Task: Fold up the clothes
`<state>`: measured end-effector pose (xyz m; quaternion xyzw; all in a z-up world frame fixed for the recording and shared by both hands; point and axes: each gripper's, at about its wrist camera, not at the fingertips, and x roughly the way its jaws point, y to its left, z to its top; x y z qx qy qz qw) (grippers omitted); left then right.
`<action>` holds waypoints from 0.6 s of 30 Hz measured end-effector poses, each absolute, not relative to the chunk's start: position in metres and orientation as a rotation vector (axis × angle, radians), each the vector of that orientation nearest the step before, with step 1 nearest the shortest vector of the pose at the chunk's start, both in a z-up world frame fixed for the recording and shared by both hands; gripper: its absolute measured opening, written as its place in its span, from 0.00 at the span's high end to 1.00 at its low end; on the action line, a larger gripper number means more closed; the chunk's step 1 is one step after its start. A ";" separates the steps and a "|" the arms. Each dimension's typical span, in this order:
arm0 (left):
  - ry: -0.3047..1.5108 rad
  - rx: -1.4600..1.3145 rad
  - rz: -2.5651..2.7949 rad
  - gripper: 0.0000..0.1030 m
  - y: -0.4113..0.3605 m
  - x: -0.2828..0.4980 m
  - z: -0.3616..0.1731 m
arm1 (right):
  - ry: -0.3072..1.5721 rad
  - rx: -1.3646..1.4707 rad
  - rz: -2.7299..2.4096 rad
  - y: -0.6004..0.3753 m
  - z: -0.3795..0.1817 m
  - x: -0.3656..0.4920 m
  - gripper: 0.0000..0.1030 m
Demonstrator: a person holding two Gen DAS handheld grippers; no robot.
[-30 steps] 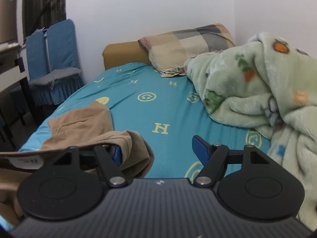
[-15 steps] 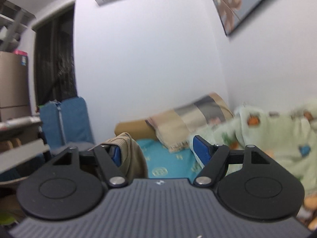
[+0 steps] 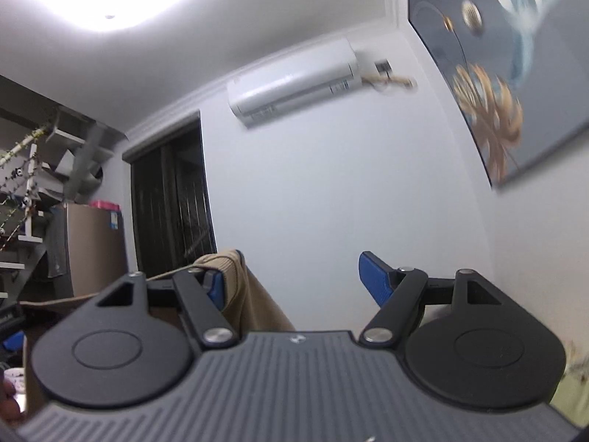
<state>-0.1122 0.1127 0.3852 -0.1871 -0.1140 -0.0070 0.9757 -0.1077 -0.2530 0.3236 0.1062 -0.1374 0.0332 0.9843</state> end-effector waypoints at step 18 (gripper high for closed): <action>0.176 -0.294 -0.104 0.11 0.081 0.197 0.233 | 0.089 0.189 -0.021 -0.283 0.182 0.114 0.19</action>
